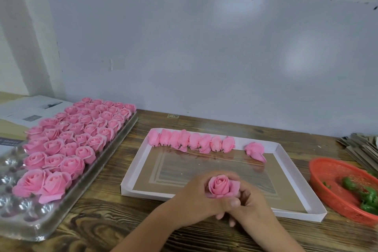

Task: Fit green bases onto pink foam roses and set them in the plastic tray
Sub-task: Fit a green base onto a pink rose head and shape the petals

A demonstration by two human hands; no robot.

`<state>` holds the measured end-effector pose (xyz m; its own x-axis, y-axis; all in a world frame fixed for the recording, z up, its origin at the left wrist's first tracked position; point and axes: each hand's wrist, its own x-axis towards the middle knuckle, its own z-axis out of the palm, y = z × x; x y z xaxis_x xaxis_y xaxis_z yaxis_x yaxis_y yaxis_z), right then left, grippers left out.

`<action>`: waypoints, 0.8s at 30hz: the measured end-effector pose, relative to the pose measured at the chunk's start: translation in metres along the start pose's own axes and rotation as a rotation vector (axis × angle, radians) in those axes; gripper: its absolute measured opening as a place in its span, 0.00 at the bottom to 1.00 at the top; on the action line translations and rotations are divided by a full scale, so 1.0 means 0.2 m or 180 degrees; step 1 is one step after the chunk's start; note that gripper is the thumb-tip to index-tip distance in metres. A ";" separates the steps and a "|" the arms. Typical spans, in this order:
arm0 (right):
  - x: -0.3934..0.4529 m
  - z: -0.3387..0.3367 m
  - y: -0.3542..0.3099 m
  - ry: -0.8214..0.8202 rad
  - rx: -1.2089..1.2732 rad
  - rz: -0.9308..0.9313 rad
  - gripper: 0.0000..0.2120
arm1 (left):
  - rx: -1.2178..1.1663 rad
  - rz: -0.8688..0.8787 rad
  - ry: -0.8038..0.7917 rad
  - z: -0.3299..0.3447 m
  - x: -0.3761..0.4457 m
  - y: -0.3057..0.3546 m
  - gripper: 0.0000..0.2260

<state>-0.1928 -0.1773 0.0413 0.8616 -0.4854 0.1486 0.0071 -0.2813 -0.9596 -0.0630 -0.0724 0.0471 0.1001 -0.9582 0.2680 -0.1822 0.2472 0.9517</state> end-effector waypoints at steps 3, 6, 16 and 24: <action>0.00 -0.01 -0.01 0.0113 0.0225 -0.0057 0.07 | -0.0191 -0.0264 0.0234 -0.01 0.00 -0.01 0.25; 0.00 -0.02 0.01 0.0181 0.0021 0.0006 0.16 | -0.0190 -0.0250 0.0650 -0.02 -0.01 -0.01 0.24; -0.01 0.01 -0.03 -0.0297 -0.0388 0.0073 0.15 | 0.0185 -0.0230 0.0569 0.01 0.00 -0.04 0.07; -0.01 0.00 -0.01 -0.0164 0.0016 0.0033 0.15 | -0.0175 -0.0262 0.0272 0.00 -0.01 -0.04 0.12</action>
<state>-0.1941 -0.1751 0.0431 0.8866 -0.4449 0.1262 0.0004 -0.2722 -0.9622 -0.0626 -0.0736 0.0389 0.1958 -0.9604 0.1981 -0.1163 0.1779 0.9772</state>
